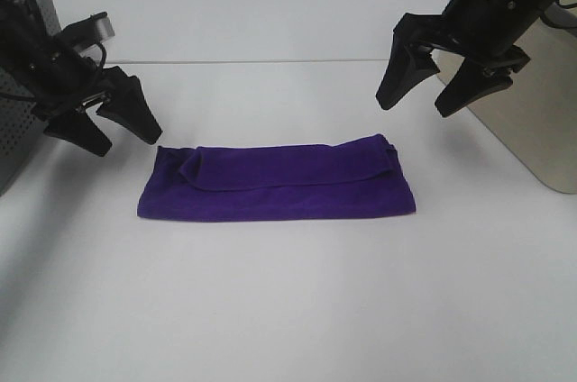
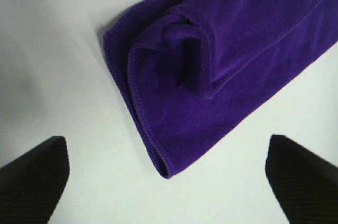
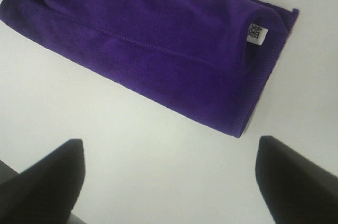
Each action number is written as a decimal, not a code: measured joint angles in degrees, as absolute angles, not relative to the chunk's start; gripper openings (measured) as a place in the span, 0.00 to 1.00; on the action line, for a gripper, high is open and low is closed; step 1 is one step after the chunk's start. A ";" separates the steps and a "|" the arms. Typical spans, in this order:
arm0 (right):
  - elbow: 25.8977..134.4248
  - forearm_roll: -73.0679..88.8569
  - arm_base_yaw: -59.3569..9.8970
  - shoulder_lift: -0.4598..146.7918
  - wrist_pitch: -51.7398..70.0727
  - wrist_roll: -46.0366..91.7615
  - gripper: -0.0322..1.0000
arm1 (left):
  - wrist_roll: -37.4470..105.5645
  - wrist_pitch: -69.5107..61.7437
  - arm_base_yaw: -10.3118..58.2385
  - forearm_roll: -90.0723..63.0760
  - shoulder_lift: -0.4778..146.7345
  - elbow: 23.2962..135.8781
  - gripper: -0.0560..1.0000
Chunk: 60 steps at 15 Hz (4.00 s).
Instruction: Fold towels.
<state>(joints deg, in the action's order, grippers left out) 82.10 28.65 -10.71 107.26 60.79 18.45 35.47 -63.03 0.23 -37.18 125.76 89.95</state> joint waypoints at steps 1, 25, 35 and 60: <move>82.10 28.53 -10.71 107.26 61.13 18.11 0.86 | 36.44 -62.91 -0.40 -38.45 127.43 89.95 0.93; 82.10 27.73 -10.71 107.26 67.72 17.25 0.86 | 27.10 -55.81 13.98 -45.21 137.91 93.45 0.09; 82.10 27.73 -10.71 105.08 69.61 17.25 0.86 | 26.81 -58.84 9.22 -27.90 126.34 92.53 0.09; 82.10 29.34 -10.71 95.00 69.67 17.25 0.86 | 21.49 -68.87 23.66 -29.74 135.16 116.77 0.60</move>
<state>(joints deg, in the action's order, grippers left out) 82.10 29.34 -10.71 95.00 69.67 17.25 21.49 -68.87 23.66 -29.74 135.16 116.77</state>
